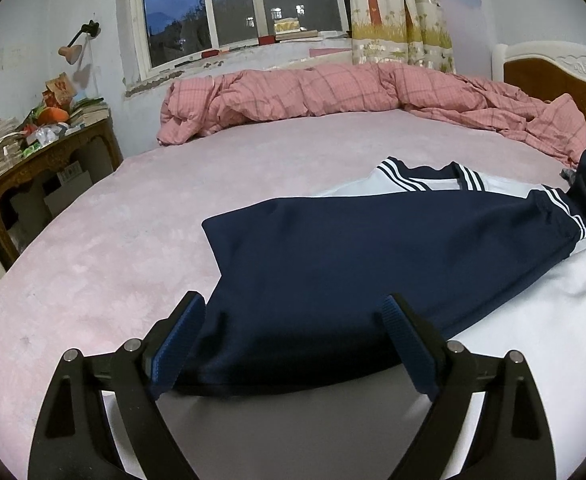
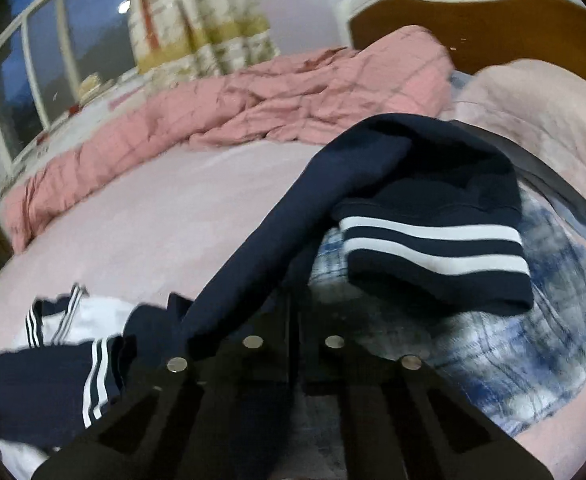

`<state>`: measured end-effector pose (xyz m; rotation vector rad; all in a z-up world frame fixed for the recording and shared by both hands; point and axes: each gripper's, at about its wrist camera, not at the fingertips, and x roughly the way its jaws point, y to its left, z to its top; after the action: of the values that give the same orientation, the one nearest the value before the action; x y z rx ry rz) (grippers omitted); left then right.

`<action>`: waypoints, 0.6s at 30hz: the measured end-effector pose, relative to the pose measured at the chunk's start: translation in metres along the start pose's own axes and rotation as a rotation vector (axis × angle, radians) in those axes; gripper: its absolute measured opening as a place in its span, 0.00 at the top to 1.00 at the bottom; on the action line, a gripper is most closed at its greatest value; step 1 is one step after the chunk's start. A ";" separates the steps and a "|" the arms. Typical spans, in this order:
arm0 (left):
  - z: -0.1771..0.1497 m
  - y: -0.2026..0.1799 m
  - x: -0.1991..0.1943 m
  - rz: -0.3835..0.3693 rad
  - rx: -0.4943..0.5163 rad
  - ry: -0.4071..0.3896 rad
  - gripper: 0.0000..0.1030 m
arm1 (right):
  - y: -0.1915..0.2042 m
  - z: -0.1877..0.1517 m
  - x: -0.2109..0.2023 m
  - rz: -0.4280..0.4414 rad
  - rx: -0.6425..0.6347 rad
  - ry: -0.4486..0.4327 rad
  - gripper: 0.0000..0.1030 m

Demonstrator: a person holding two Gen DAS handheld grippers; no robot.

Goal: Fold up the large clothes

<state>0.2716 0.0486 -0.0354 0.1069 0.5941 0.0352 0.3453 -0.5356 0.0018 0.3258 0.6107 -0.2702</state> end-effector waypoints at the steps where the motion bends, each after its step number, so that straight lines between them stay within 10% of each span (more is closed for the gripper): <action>1: 0.000 0.000 0.000 0.002 0.000 -0.002 0.13 | 0.000 0.000 -0.006 0.010 0.008 -0.016 0.98; 9: -0.001 -0.001 0.002 0.003 -0.004 -0.009 0.13 | 0.022 0.028 -0.105 0.134 0.024 -0.245 0.98; 18: -0.001 -0.001 0.002 0.005 -0.001 -0.009 0.13 | 0.099 -0.011 -0.121 0.244 -0.174 -0.150 0.98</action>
<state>0.2722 0.0479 -0.0375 0.1072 0.5852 0.0396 0.2788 -0.4225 0.0875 0.2074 0.4373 -0.0060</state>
